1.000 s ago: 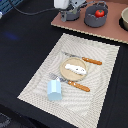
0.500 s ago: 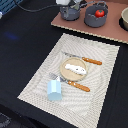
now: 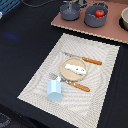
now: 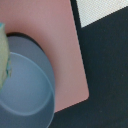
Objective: Interact with the objects in diverse but meaningful ways.
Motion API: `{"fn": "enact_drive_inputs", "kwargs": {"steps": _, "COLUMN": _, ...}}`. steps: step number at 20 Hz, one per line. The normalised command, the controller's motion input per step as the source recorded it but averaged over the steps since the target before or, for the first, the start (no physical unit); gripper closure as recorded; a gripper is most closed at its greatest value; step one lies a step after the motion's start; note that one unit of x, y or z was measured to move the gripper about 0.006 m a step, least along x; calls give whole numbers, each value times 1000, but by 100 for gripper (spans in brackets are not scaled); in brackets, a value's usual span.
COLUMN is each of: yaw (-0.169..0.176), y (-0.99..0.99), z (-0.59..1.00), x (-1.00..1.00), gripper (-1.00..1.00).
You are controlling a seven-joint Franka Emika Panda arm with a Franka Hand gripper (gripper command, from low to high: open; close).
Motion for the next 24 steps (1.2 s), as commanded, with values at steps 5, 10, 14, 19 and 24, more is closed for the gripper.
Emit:
{"fn": "enact_drive_inputs", "kwargs": {"steps": 5, "yaw": -123, "y": 378, "z": 86, "x": 570, "gripper": -100}}
{"fn": "enact_drive_inputs", "kwargs": {"steps": 10, "yaw": -125, "y": 265, "z": 59, "x": 610, "gripper": -100}}
{"fn": "enact_drive_inputs", "kwargs": {"steps": 14, "yaw": -108, "y": 139, "z": 39, "x": 606, "gripper": -100}}
{"fn": "enact_drive_inputs", "kwargs": {"steps": 19, "yaw": -79, "y": 158, "z": 5, "x": 482, "gripper": -100}}
{"fn": "enact_drive_inputs", "kwargs": {"steps": 24, "yaw": -33, "y": 153, "z": -66, "x": 261, "gripper": -100}}
